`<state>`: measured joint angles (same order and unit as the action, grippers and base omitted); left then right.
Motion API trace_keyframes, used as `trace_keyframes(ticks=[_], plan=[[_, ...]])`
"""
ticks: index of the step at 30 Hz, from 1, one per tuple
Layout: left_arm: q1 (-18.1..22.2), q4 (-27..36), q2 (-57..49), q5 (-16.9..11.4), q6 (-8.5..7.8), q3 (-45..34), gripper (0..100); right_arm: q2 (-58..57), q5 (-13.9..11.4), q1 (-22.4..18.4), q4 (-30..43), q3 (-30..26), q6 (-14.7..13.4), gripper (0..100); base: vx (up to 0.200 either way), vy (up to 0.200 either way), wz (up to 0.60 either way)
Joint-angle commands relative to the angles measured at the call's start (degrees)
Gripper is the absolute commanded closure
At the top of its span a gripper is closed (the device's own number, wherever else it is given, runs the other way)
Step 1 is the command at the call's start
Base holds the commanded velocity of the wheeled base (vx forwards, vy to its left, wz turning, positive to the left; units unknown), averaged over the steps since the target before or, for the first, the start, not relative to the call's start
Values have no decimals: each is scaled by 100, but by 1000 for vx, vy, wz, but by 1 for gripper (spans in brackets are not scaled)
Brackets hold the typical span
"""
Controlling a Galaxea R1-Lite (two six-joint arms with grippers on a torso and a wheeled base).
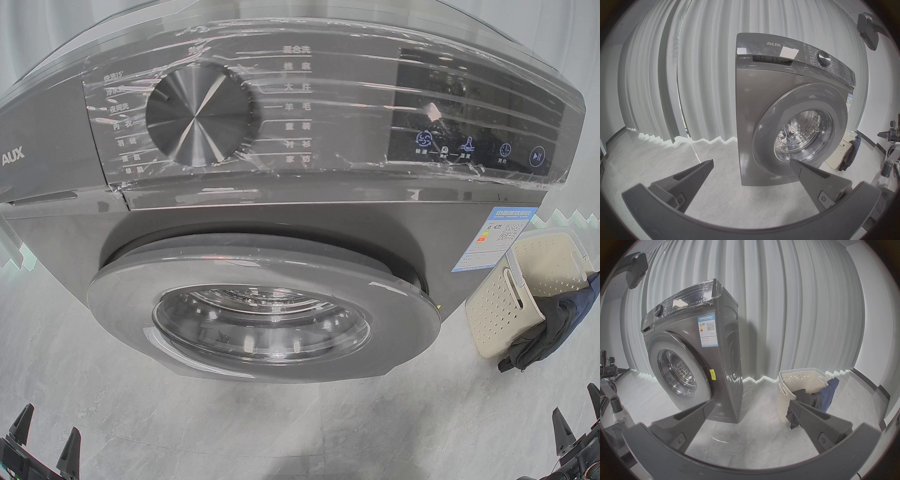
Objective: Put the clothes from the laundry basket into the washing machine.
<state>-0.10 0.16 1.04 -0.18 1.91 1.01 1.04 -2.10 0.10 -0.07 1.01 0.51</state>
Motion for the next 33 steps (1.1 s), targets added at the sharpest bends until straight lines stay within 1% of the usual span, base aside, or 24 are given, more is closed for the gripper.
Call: trace_keyframes(ticks=[1,4,9,15,19,22,33], plan=[[1,2,-104,9,2,-92,0,-104,-1,8,-1,-101,2,0,0,200,0],[1,2,-104,9,2,-92,0,-104,-1,8,-1,-101,2,0,0,200,0],[1,2,-104,9,2,-92,0,-104,8,-1,-1,-101,2,0,0,0,0],[1,2,-104,9,2,-92,0,-104,-1,8,-1,-101,2,0,0,0,600],[1,2,-104,9,2,-92,0,-104,8,-1,-1,-92,2,0,0,0,0],[1,2,-104,9,2,-92,0,-104,-1,8,-1,-92,2,0,0,200,0],[1,2,-104,9,11,-92,0,-104,-1,-1,-1,-101,2,0,0,0,0]])
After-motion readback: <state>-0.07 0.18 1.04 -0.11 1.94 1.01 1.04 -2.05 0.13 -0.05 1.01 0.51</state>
